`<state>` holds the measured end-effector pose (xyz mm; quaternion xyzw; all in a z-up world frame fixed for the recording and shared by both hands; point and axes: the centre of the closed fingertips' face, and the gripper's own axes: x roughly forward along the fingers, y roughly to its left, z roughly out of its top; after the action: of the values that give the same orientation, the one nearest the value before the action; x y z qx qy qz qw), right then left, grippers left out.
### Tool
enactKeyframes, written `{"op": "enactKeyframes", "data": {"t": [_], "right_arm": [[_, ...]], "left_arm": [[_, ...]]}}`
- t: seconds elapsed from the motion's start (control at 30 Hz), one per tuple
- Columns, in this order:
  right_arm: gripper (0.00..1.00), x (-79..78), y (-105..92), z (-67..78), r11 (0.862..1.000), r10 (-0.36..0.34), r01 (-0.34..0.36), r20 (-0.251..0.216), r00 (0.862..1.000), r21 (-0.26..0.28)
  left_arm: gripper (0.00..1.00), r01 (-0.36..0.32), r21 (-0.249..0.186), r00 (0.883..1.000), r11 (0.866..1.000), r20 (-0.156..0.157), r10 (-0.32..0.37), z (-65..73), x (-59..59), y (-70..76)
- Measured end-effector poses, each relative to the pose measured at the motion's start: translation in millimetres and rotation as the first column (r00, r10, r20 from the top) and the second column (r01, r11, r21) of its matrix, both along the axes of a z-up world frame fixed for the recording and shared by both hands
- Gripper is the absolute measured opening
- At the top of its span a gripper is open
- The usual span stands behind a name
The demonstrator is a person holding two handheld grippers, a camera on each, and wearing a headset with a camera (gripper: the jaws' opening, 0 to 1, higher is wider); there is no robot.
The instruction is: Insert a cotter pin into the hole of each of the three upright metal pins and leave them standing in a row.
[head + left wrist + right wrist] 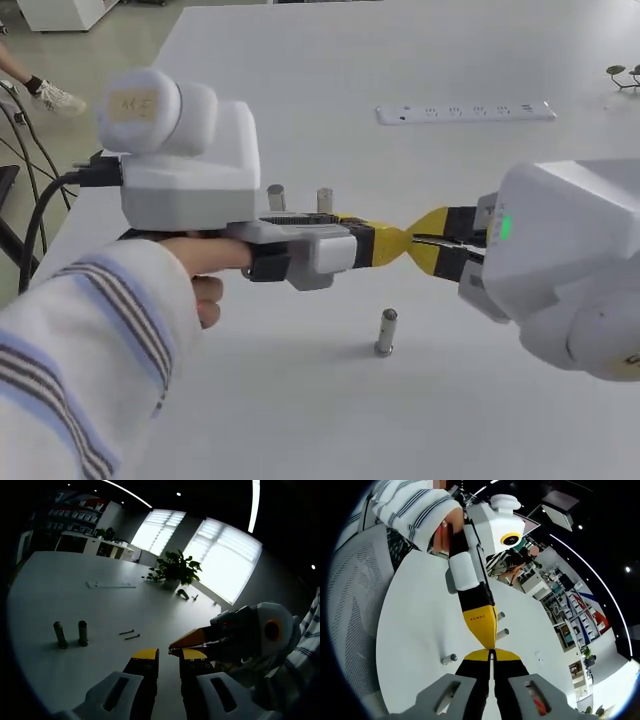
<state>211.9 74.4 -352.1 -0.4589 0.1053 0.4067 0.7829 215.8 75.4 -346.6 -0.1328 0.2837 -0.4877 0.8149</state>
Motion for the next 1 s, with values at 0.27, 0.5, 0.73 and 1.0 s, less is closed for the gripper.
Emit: {"op": "enactKeyframes", "data": {"t": [0.27,0.5,0.73,1.0], "right_arm": [[0.00,-1.1,2.9,1.4,1.000,0.010,-0.010,0.005,1.000,0.000],[0.00,-3.7,4.4,0.5,1.000,0.018,-0.018,0.001,1.000,0.002],[0.00,-4.7,5.8,-1.9,1.000,0.017,-0.017,-0.012,1.000,0.017],[0.00,-4.7,5.0,-5.2,1.000,0.017,-0.017,-0.035,0.999,0.019]], "left_arm": [[0.02,-0.002,-0.008,1.000,1.000,-0.030,0.002,-1.3,-0.5,1.4],[0.00,-0.001,-0.029,0.998,1.000,-0.064,-0.001,-1.6,-1.3,1.1],[0.00,-0.024,-0.056,0.993,0.998,-0.117,0.017,-4.9,-1.2,3.1],[0.00,-0.046,-0.052,0.992,0.998,-0.116,0.040,-7.6,-1.6,2.0]]}}
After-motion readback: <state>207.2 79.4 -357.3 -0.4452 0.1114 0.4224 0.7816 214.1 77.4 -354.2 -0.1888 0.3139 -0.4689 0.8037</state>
